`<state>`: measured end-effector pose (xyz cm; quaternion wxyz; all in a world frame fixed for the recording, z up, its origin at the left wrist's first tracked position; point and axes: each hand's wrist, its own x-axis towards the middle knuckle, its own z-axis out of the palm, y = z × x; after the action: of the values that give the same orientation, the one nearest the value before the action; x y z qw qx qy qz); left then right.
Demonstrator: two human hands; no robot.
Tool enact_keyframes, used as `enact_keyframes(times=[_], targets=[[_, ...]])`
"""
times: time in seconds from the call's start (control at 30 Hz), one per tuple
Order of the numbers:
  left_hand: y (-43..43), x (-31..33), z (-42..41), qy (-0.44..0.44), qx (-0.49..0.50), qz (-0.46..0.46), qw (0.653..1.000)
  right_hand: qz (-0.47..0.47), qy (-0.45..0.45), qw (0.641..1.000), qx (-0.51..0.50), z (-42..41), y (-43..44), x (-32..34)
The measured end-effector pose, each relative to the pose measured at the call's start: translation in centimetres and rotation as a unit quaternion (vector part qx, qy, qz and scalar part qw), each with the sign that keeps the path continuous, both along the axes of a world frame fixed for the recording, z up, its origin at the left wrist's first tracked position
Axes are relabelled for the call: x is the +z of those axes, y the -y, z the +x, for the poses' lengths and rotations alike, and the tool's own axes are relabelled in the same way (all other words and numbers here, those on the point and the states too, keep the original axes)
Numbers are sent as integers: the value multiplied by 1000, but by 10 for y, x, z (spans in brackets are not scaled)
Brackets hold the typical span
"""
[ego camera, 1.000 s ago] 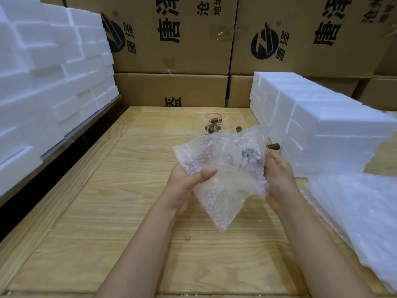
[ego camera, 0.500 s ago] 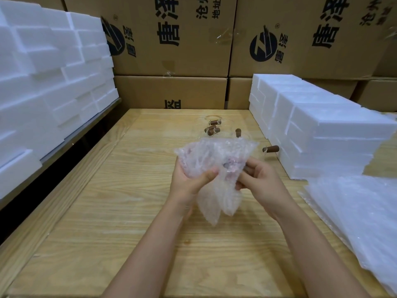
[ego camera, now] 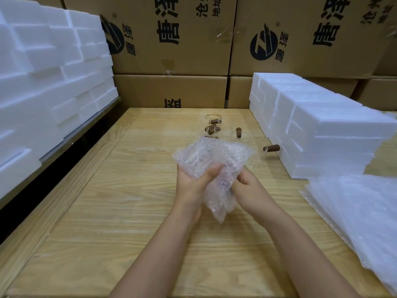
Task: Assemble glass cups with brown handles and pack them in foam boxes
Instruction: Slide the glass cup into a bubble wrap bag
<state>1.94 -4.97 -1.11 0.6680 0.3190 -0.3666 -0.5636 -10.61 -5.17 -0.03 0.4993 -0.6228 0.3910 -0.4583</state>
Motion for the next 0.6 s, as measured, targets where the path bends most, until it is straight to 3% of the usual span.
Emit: enact_keyframes(times=[0.1, 0.2, 0.5, 0.6], targets=[[1, 0, 8, 44, -40, -9, 998, 10, 8, 999, -43, -9, 5, 3], [3, 0, 12, 96, -14, 8, 995, 6, -9, 999, -50, -18, 7, 5], [6, -6, 17, 71, -28, 38, 996, -97, -220, 970, -29, -35, 8, 7], [7, -5, 21, 51, -27, 53, 997, -105, -193, 975, -36, -40, 5, 12]])
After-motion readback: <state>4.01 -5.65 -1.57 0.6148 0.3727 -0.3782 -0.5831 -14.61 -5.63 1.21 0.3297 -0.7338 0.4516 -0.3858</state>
